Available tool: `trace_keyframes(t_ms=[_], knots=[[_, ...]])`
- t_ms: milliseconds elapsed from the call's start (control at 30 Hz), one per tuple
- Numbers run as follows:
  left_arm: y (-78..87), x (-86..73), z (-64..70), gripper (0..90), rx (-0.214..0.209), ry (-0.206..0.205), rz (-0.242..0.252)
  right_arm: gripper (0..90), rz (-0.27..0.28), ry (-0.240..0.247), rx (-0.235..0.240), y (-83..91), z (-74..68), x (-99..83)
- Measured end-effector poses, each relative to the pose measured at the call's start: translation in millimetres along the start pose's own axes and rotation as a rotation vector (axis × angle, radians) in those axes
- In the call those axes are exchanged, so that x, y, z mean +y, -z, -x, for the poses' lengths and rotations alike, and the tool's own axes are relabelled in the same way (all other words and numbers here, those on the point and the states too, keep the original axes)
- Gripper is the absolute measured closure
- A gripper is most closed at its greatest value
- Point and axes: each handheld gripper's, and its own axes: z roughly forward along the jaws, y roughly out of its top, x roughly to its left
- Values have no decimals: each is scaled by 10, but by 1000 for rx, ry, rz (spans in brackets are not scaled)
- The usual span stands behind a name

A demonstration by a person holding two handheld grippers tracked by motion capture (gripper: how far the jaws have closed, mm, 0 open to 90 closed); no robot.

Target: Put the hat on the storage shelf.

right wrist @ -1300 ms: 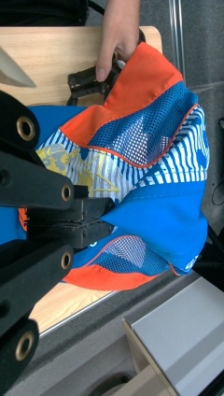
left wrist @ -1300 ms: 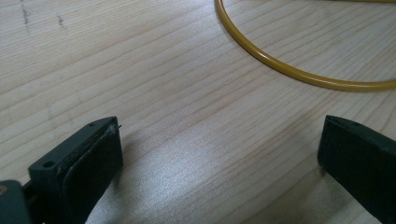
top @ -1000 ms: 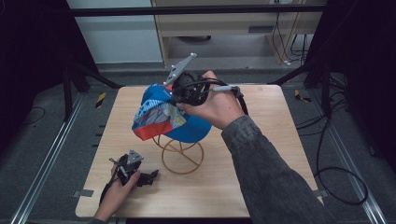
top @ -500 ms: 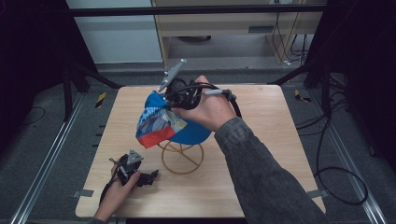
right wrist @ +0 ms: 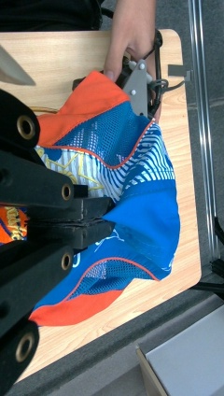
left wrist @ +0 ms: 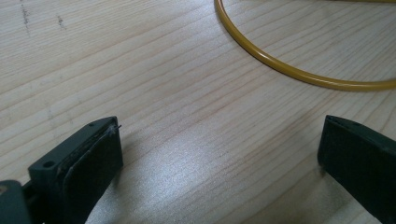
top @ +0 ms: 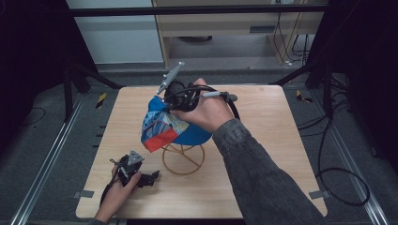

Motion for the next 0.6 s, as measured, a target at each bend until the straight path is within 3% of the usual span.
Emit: trace_keyframes(t_ms=[600], knots=[[2,-1,1,0,0,-3,-1,847,7,-11,11,7,17,-41]])
